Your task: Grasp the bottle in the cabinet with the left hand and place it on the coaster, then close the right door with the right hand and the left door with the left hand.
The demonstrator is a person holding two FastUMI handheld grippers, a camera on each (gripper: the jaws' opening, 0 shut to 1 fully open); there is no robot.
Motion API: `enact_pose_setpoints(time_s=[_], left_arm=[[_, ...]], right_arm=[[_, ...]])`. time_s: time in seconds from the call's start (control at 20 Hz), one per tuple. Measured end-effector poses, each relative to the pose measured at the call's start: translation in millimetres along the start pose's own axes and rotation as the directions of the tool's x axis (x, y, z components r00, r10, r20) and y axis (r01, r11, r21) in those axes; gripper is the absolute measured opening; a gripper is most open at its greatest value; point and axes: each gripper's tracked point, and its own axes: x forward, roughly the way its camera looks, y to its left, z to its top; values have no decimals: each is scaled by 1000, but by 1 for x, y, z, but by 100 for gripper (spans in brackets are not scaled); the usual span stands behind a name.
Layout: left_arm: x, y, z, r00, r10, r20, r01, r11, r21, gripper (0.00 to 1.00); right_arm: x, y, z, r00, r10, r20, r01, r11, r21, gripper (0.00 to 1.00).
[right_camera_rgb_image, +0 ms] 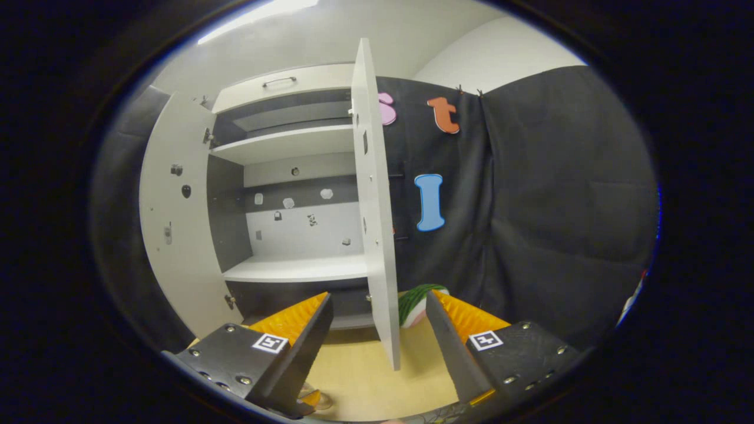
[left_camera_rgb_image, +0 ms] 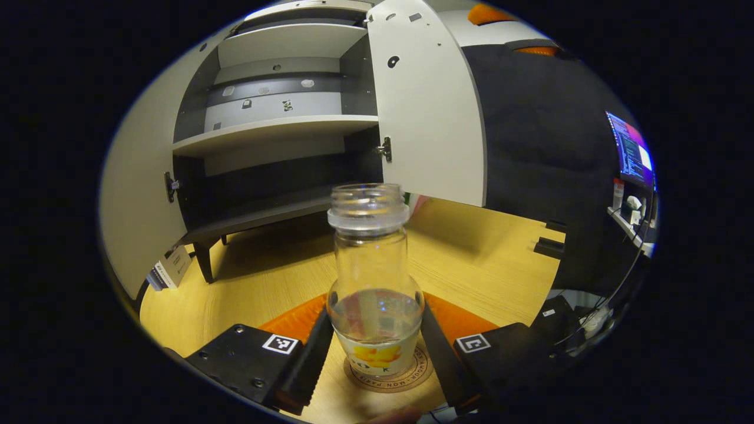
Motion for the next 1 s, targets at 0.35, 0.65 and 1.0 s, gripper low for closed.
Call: enact_pose_setpoints(time_s=[0.35,0.65,1.0], left_arm=[[-20,3,44,999,-46,23,47,998,-34,90],[-60,25,130,990,-22,142,20,1000,15,92],[-97,61,200,983,41,178,-34,999,-41,99]], right_arm=[[-1,-16,-3,999,-34,3,34,999,19,96],[10,-65,6,996,-85,16,83,989,122,96],[54,-108,26,998,-70,10,69,995,69,99]])
